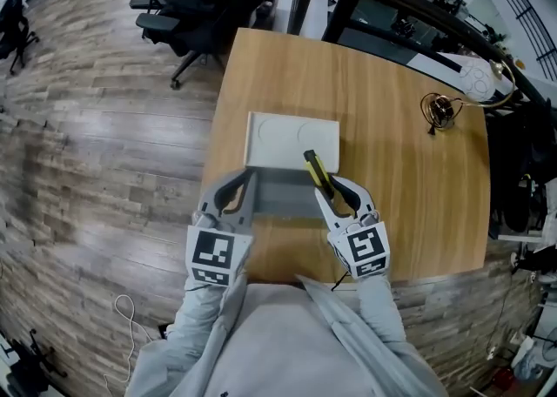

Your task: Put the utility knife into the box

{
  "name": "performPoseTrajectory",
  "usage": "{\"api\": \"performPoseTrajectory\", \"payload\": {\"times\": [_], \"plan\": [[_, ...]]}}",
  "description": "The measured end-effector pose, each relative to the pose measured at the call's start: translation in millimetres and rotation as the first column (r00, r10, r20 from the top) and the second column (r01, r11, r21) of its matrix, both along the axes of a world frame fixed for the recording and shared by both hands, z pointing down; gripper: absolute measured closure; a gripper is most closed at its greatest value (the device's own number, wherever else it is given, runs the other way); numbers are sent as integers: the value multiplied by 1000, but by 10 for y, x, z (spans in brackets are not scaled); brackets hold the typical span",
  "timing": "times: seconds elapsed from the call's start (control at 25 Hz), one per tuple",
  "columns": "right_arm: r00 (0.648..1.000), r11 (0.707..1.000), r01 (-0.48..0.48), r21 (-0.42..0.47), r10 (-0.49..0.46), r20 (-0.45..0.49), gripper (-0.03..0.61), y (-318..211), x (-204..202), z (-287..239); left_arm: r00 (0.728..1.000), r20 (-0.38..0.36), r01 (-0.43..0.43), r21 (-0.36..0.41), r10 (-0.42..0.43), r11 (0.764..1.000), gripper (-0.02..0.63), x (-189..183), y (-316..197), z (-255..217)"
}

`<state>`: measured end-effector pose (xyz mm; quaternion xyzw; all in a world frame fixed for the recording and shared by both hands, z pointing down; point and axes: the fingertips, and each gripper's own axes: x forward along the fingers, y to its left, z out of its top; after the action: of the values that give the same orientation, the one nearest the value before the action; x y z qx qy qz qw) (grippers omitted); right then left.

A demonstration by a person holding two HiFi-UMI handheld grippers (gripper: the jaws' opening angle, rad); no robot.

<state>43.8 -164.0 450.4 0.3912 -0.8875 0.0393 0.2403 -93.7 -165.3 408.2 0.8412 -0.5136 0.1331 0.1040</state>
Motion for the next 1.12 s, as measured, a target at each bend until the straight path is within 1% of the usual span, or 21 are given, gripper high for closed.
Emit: {"api": "performPoseTrajectory", "payload": {"times": [0.28, 0.48, 0.72, 1.12], "plan": [[991, 993, 100, -62, -105, -85, 453, -45, -141, 329, 1000, 3, 13, -29, -13, 999, 595, 5, -16, 162], [965, 980, 174, -97, -190, -179, 453, -35, -201, 590, 1000, -1, 13, -45, -13, 999, 595, 15, -14, 244], [911, 956, 265, -129, -292, -291, 453, 5, -271, 873, 1000, -4, 20, -63, -21, 998, 595, -13, 10, 330], [795, 903, 372, -214, -429, -429, 453, 79, -370, 1341, 999, -6, 36, -82, -36, 996, 595, -56, 48, 437]]}}
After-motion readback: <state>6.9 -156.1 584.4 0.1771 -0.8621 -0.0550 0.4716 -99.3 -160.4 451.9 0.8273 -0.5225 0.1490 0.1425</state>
